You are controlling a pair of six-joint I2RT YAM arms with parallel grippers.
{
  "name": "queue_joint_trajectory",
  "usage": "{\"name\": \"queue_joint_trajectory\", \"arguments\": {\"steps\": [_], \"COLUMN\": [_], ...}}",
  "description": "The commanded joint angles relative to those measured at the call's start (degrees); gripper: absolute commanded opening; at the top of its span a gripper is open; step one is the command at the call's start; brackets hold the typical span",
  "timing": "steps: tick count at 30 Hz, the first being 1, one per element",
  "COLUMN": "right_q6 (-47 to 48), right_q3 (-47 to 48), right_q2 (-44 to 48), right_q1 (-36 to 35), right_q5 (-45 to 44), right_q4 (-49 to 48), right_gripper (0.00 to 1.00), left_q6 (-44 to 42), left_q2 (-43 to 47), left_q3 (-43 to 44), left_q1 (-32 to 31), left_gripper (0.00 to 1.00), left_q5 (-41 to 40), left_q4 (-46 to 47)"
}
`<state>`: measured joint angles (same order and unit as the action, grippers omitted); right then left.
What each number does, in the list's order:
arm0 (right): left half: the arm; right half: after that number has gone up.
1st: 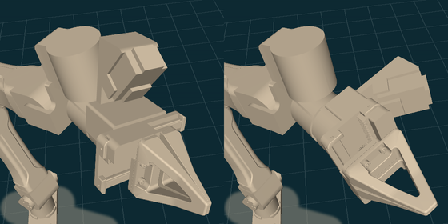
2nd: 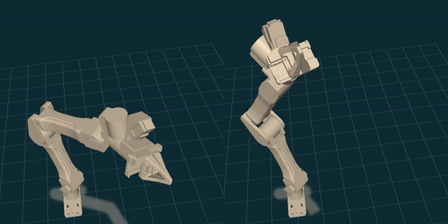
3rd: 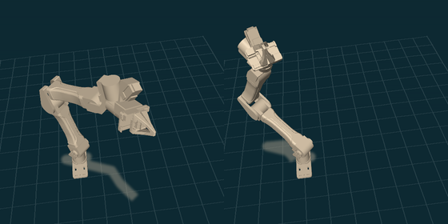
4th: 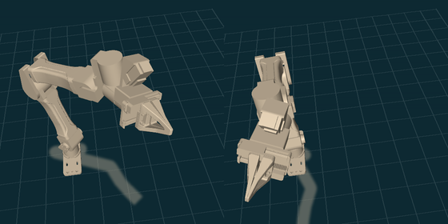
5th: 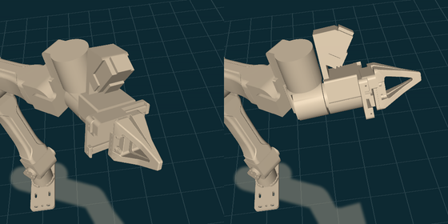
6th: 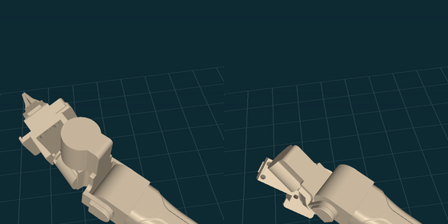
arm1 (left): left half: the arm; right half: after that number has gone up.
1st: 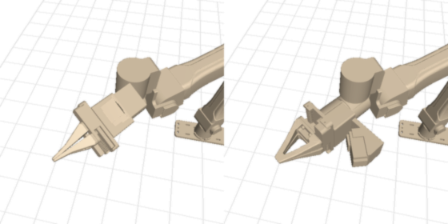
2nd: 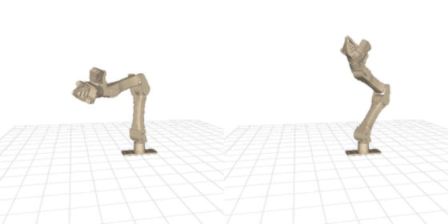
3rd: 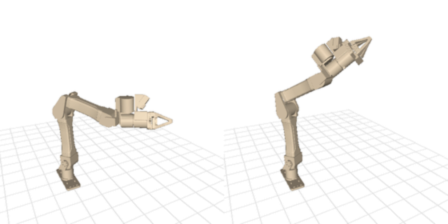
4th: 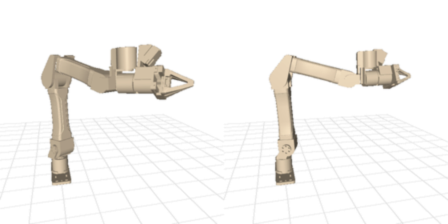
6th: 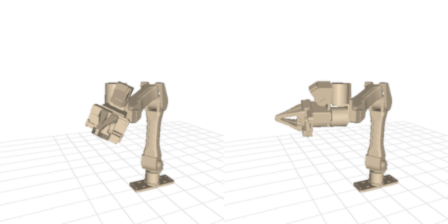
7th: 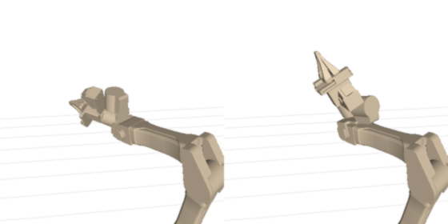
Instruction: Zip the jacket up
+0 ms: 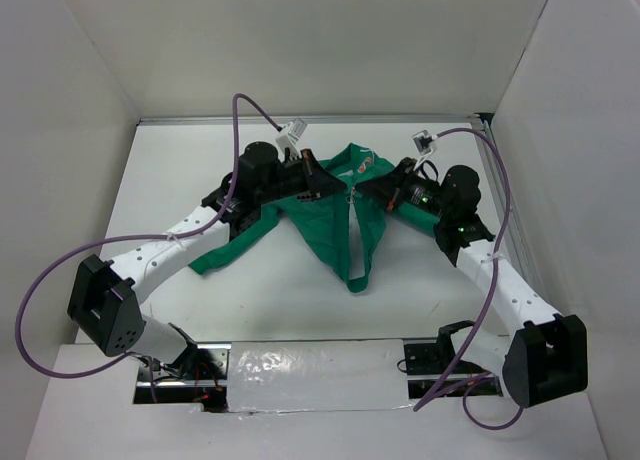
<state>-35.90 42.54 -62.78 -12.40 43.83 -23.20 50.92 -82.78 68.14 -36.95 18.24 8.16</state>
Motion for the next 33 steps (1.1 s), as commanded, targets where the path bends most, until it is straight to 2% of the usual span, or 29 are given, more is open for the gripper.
{"name": "queue_joint_trajectory", "arguments": {"steps": [1,7,11,16,29,33], "right_q6": [-1.8,-4.0,-3.9,-5.4,-6.6,-6.5], "right_q3": [1.8,1.5,2.5,3.8,4.6,5.7], "right_q2": [1.1,0.2,0.3,-0.1,2.8,2.1], "right_q1": [-0.6,-0.7,-0.7,0.5,3.0,2.9], "right_q5": [-3.0,-3.9,-4.3,-2.7,-2.4,-0.2], "right_q4": [-4.6,-7.0,-6.7,-7.6,-7.6,-5.3], "right_gripper": [0.0,0.0,0.0,0.0,0.0,0.0], "left_q6": [-1.8,-4.2,-9.1,-14.2,-19.4,-17.4], "left_q2": [1.3,1.3,1.3,0.3,-0.8,-0.6], "left_q3": [0.4,-0.1,-0.6,-0.2,-2.7,-2.6], "left_q1": [-0.5,-0.5,-0.5,0.2,-0.1,-0.1], "left_gripper": [0.0,0.0,0.0,0.0,0.0,0.0], "left_q5": [2.8,6.2,10.7,16.9,18.3,17.5], "left_q4": [4.0,5.1,5.4,1.8,-3.9,-3.9]}}
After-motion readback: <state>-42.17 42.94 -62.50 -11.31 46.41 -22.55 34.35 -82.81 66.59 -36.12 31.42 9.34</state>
